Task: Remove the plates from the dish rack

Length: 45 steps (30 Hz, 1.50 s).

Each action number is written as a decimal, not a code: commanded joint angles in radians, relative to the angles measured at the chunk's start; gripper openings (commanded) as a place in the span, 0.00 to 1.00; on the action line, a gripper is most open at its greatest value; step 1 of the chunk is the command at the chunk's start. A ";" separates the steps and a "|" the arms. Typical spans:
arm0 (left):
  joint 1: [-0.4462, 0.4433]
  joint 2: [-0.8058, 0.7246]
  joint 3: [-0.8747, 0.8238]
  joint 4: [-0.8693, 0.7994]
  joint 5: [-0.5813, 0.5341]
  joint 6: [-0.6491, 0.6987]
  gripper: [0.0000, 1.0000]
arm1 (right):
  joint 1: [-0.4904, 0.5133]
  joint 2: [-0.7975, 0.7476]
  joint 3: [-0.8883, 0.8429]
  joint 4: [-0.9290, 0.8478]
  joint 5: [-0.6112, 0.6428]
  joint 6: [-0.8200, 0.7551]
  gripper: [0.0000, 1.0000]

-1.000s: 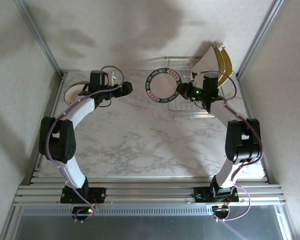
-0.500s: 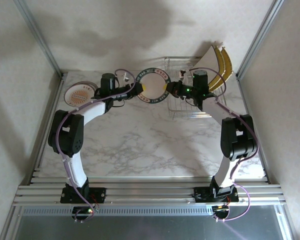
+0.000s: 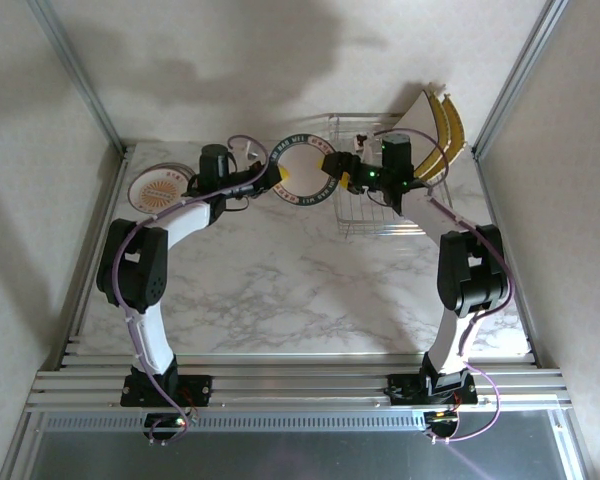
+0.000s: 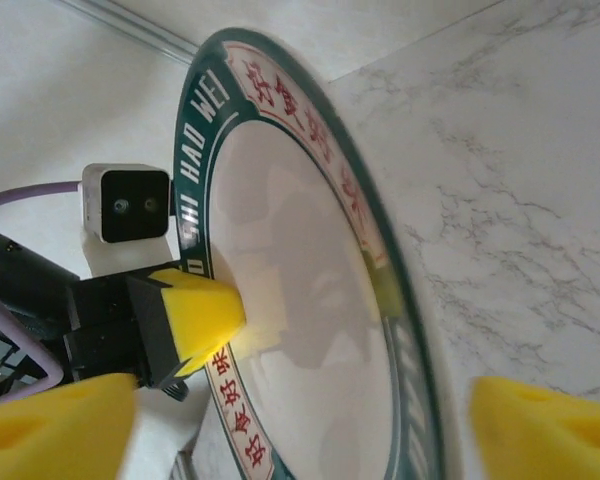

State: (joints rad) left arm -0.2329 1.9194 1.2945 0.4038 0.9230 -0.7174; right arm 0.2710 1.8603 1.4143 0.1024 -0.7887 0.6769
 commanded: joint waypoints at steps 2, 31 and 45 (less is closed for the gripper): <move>0.048 -0.031 -0.049 0.119 -0.045 -0.045 0.00 | -0.016 -0.022 0.178 -0.361 0.203 -0.229 0.99; 0.543 -0.265 -0.458 0.285 -0.439 -0.162 0.00 | -0.128 -0.008 0.406 -1.043 0.967 -0.665 0.99; 0.605 -0.108 -0.414 0.318 -0.460 -0.176 0.00 | -0.127 -0.012 0.379 -1.028 0.949 -0.666 0.99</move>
State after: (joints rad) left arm 0.3565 1.7981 0.8440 0.6357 0.4725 -0.8776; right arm 0.1463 1.8610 1.8172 -0.9257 0.1719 0.0181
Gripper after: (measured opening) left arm 0.082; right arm 0.990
